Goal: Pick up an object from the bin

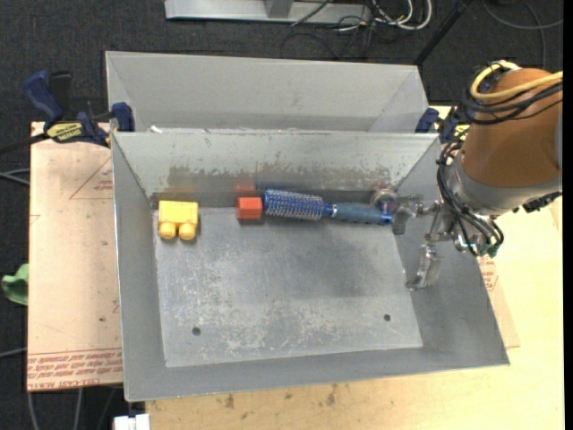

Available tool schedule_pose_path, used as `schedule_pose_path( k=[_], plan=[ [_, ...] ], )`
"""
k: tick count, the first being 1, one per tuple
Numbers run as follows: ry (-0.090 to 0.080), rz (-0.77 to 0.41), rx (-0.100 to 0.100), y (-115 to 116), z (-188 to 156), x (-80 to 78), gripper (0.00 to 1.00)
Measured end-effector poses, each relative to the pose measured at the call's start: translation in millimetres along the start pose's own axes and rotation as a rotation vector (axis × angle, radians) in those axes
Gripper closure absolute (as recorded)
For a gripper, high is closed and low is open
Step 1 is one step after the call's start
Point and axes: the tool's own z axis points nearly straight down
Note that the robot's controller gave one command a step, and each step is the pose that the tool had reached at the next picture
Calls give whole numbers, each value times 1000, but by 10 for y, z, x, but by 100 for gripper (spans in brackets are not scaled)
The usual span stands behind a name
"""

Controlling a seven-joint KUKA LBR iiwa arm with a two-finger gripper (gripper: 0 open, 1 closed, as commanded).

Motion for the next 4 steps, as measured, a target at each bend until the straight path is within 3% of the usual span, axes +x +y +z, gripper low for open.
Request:
schedule_pose_path(
  k=[1,2,3,4],
  plan=[
    [-9,-264,2,70,-104,-86,0],
    [0,-358,-2,486,864,-85,0],
    [-13,-225,-2,1170,884,-593,0],
    [-3,-453,1,1041,1403,75,0]
  ],
)
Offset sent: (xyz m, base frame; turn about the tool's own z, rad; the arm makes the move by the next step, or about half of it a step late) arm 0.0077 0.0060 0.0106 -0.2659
